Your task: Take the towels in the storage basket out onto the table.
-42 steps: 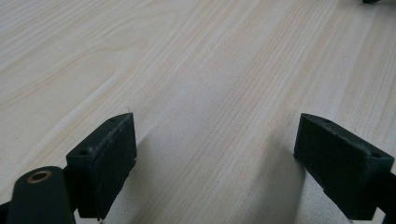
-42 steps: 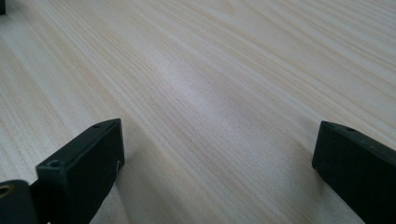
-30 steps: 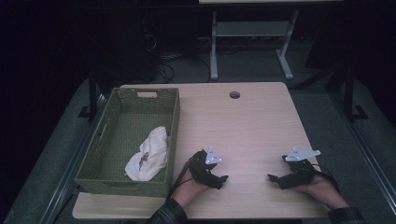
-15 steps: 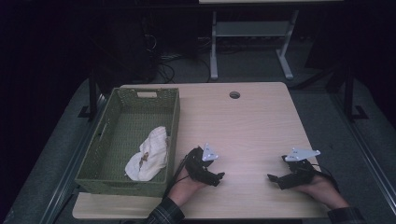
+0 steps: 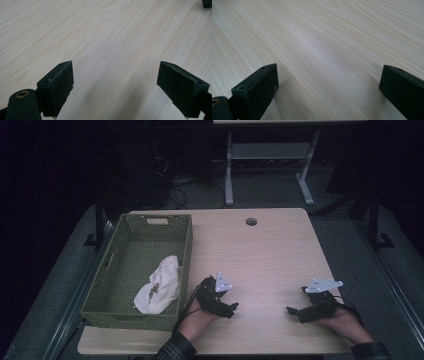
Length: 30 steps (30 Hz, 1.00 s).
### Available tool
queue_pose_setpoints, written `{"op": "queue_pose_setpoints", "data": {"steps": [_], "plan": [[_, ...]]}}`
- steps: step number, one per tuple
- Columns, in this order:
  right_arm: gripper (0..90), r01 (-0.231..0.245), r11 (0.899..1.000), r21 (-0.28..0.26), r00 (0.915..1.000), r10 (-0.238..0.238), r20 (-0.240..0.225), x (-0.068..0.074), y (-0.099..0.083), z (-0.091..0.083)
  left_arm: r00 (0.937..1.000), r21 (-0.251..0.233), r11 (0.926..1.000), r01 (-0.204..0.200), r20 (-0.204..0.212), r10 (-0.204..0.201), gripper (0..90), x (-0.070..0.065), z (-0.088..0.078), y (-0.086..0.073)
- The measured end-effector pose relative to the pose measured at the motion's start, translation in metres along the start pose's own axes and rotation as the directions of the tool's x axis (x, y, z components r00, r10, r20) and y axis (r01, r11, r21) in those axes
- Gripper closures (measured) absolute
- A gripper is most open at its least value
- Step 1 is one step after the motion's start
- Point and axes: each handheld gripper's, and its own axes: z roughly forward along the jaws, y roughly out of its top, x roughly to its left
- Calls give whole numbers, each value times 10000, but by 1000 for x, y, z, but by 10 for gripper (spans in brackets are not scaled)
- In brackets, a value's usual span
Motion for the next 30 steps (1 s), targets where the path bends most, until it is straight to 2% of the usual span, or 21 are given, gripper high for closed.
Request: {"op": "queue_pose_setpoints", "data": {"steps": [3, 5, 6, 30], "plan": [[18, -1, 10000, 0, 10000, 1, 1, 0, 0, 0, 9997, -145, 9997, 205, 97, -204, 131, 1, -3, 1], [18, -1, 10000, 1, 10000, 1, 0, 0, 0, 0, 9998, -169, 9996, 205, 65, -204, 131, 1, -4, 2], [18, 0, 10000, 0, 10000, 0, 0, 0, 0, 0, 9992, -290, 9989, 366, 165, -361, 131, 1, -6, 3], [17, -9, 10000, -21, 10000, 9, 3, 0, 0, 0, 9950, -589, 9944, 873, 540, -841, 136, 10, -21, 19]]}}
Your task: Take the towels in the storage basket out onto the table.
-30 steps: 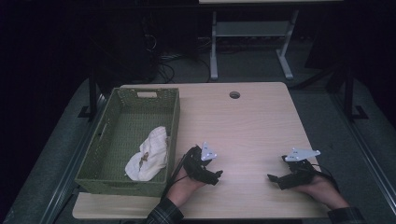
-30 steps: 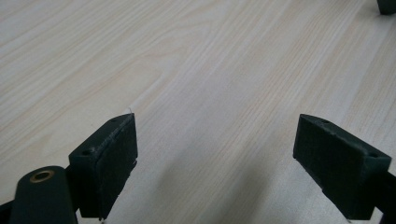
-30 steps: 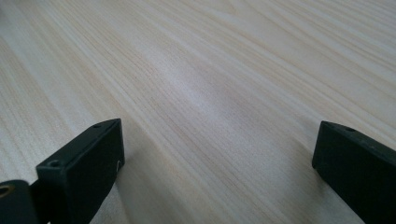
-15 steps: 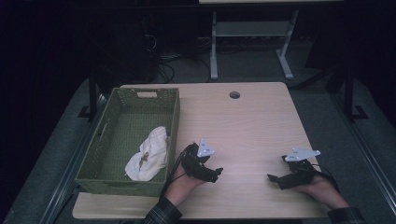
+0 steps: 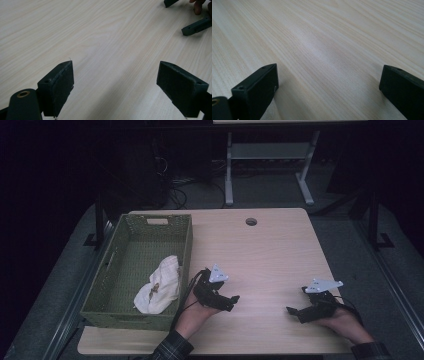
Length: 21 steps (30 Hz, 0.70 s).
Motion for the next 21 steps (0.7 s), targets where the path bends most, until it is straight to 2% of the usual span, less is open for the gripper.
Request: {"op": "queue_pose_setpoints", "data": {"steps": [8, 21], "plan": [[17, 0, 10000, 0, 10000, 0, 5, 0, 0, 0, 10000, -92, 10000, 6, 87, -5, 136, 3, -4, 9], [17, -4, 10000, 5, 10000, 4, 14, 0, 0, 0, 9988, -300, 9995, -25, 485, 39, 136, 8, -14, 26]]}}
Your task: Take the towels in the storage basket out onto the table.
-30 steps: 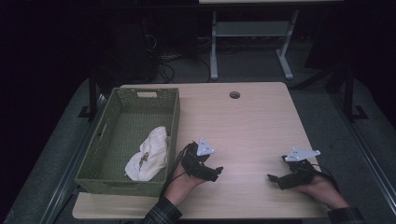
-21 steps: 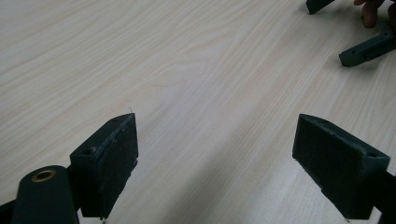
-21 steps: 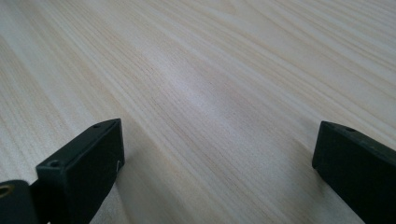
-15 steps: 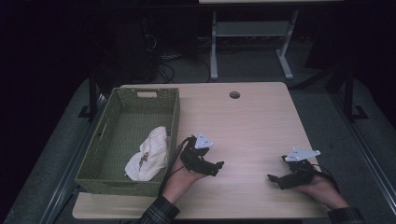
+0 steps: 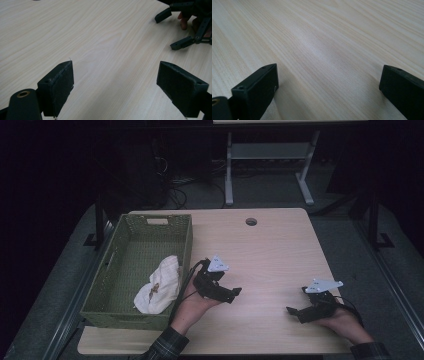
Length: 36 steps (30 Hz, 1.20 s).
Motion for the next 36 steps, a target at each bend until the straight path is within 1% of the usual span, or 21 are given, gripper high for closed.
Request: {"op": "queue_pose_setpoints", "data": {"steps": [3, 4, 7, 11, 15, 16, 17, 18, 19, 20, 21, 22, 24, 26, 28, 30, 31, 33, 34, 36], "plan": [[17, 6, 10000, -4, 10000, -6, 3, 0, 0, 0, 9998, -137, 9998, 162, 128, -161, 136, 1, -2, 5], [17, 6, 10000, -4, 10000, -6, 3, 0, 0, 0, 9998, -137, 9998, 162, 128, -161, 135, 1, -2, 5], [17, 3, 10000, -4, 10000, -3, 5, 0, 0, 0, 10000, -124, 9999, -78, -1, 78, 135, 5, -8, 11], [17, 0, 10000, 0, 10000, 0, 11, 0, 0, 0, 10000, -113, 9999, -51, 35, 51, 135, 10, -13, 15], [18, -5, 10000, 0, 10000, 5, 10, 0, 0, 0, 9999, 47, 10000, -73, -68, 74, 136, 18, -18, 18], [18, -5, 10000, 0, 10000, 5, 10, 0, 0, 0, 9999, 47, 10000, -73, -68, 74, 138, 18, -18, 18], [18, -1, 10000, -1, 10000, 1, 10, 0, 0, 0, 9999, 86, 10000, -5, -105, 5, 138, 21, -20, 18], [18, -1, 10000, -1, 10000, 1, 10, 0, 0, 0, 9999, 86, 10000, -5, -105, 5, 138, 21, -20, 18], [18, -2, 10000, -1, 10000, 2, 11, 0, 0, 0, 9999, -51, 9999, 129, 92, -128, 138, 24, -22, 18], [18, -2, 10000, -1, 10000, 2, 11, 0, 0, 0, 9997, -100, 9998, 199, 121, -198, 138, 24, -23, 18], [18, -18, 10000, 7, 10000, 18, 11, 0, 0, 0, 9996, -14, 9998, 222, 200, -221, 138, 25, -24, 19], [18, -29, 10000, 6, 10000, 29, 24, 0, 0, 0, 10000, 158, 9999, -10, 78, 9, 138, 27, -28, 21], [18, -38, 10000, 8, 10000, 38, 30, 0, 0, 0, 10000, 244, 9997, -30, 20, 30, 138, 28, -30, 22], [17, 6, 10000, -1, 10000, -6, 23, 0, -1, -1, 10000, 64, 10000, 63, 62, -63, 138, 34, -38, 22], [18, -44, 10000, -8, 10000, 44, 20, 0, -1, -1, 10000, 118, 9999, 7, 14, -8, 138, 36, -41, 22], [18, -14, 10000, 9, 10000, 14, 11, 0, -2, -2, 9999, 170, 9999, -25, 151, 22, 138, 42, -48, 21], [17, -15, 10000, 12, 10000, 15, 11, 0, -2, -2, 9997, 258, 9996, -123, 217, 117, 138, 44, -50, 20], [17, -8, 10000, 10, 10000, 8, -5, 0, -2, -2, 9998, 306, 9995, -62, 216, 56, 138, 47, -53, 20], [17, -8, 10000, 10, 10000, 8, -5, 0, -2, -2, 9998, 364, 9992, -167, 65, 164, 138, 52, -59, 18], [17, 45, 10000, 3, 10000, -45, -22, -1, -1, -2, 9999, 297, 9995, -119, 16, 119, 138, 55, -63, 16]]}}
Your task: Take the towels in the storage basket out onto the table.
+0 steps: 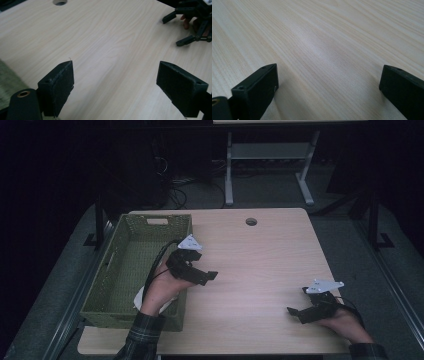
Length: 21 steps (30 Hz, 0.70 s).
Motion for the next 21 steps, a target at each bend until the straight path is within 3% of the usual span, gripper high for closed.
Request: {"op": "queue_pose_setpoints", "data": {"steps": [4, 11, 21], "plan": [[17, 25, 10000, -13, 10000, -25, 6, 0, 0, 0, 10000, -180, 9998, 66, -53, -67, 138, 4, -10, -3], [17, 15, 10000, -19, 10000, -15, 0, 0, 0, 1, 9993, -20, 9999, 104, -352, -105, 138, 10, -17, -9], [18, 15, 10000, -19, 10000, -15, -1, 0, 0, 1, 9955, -147, 9986, 508, -797, -518, 142, 23, -34, -20]]}}
